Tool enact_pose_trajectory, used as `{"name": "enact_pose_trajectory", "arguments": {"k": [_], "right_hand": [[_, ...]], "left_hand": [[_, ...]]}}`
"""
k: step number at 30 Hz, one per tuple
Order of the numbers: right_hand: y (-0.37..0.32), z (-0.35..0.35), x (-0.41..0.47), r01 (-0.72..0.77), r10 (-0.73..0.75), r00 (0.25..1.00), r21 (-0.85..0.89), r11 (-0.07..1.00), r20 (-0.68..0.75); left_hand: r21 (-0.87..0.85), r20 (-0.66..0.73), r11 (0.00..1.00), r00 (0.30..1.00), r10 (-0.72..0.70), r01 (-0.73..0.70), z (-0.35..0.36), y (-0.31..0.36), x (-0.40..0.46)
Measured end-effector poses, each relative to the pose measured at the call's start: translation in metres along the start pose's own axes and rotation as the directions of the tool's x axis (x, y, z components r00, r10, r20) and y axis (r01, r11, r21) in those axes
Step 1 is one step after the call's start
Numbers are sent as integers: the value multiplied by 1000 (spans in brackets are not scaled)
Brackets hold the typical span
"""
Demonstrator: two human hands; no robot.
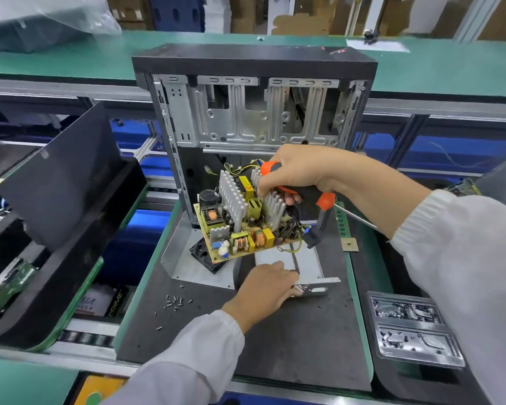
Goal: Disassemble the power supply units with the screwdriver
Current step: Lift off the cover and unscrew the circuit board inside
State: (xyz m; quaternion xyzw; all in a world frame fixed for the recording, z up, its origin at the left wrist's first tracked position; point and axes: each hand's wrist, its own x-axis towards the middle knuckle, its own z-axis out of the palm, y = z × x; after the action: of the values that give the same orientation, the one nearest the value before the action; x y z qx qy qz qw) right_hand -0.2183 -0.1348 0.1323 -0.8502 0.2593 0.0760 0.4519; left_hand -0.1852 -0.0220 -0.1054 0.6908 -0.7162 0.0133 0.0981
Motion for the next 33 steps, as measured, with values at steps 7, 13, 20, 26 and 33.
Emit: {"name": "enact_pose_trajectory", "arguments": {"k": [7, 13, 20, 26, 33], "right_hand": [[0, 2, -1, -23, 24, 1000, -37, 999, 6], [0, 0, -2, -17, 18, 1000, -30, 999, 8], [3, -3, -2, -10, 10, 1000, -22, 1000, -9], [9, -2, -1, 4, -4, 1000, -53, 999, -2], [19, -5, -5, 43, -41, 999, -72, 996, 26]], "left_hand": [[-99, 84, 978, 978, 192, -184, -11, -16, -15], [170, 62, 978, 992, 109, -118, -40, -14, -5], [-64, 85, 979, 978, -190, 195, -28, 14, -10], [-90, 232, 922, 908, -349, 378, -34, -3, -2], [-699, 165, 506, 802, -575, 506, -60, -19, -30]]}}
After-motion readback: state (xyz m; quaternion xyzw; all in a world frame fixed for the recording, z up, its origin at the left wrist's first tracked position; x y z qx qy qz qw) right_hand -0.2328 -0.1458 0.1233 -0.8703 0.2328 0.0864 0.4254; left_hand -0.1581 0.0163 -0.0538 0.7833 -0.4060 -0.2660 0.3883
